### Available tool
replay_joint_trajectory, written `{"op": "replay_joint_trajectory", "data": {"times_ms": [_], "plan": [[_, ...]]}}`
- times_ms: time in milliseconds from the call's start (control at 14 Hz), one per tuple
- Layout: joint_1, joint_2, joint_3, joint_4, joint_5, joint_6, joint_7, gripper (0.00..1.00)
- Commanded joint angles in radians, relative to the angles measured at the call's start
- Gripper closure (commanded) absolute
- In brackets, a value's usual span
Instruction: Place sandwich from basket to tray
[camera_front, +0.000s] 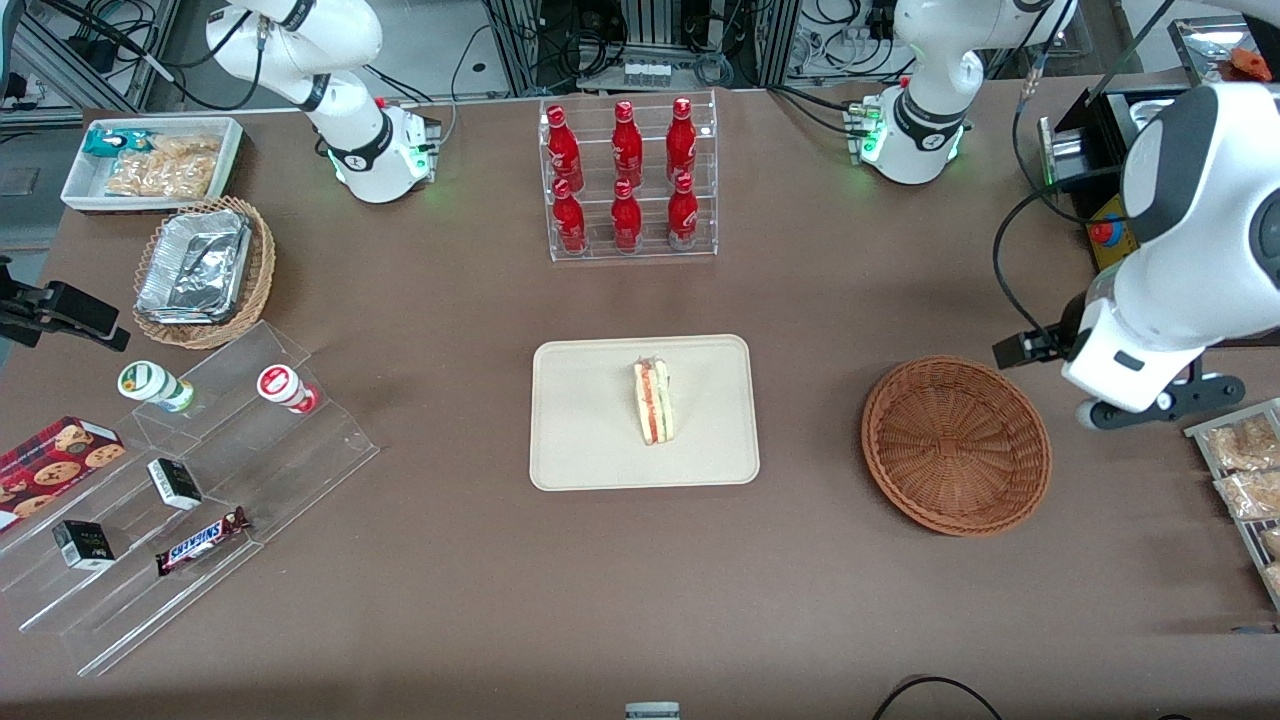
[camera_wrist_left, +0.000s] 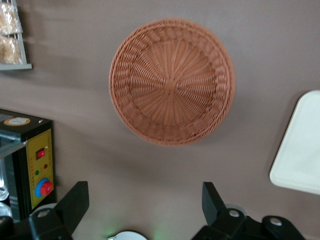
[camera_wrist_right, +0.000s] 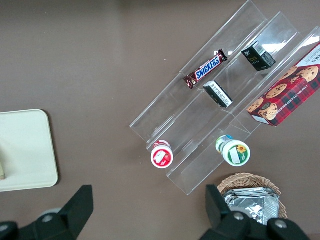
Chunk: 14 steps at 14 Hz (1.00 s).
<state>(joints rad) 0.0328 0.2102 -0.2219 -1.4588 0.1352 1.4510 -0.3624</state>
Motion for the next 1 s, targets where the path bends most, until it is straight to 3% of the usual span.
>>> {"op": "replay_joint_trajectory", "data": {"times_ms": [0, 71, 357, 929], "plan": [[0.056, -0.153, -0.036, -0.152, -0.043, 0.019, 0.095, 0.0], [0.064, -0.166, -0.03, -0.158, -0.046, 0.023, 0.17, 0.0], [0.087, -0.186, -0.022, -0.135, -0.098, 0.02, 0.191, 0.0], [0.084, -0.232, -0.022, -0.087, -0.092, -0.096, 0.186, 0.0]]}}
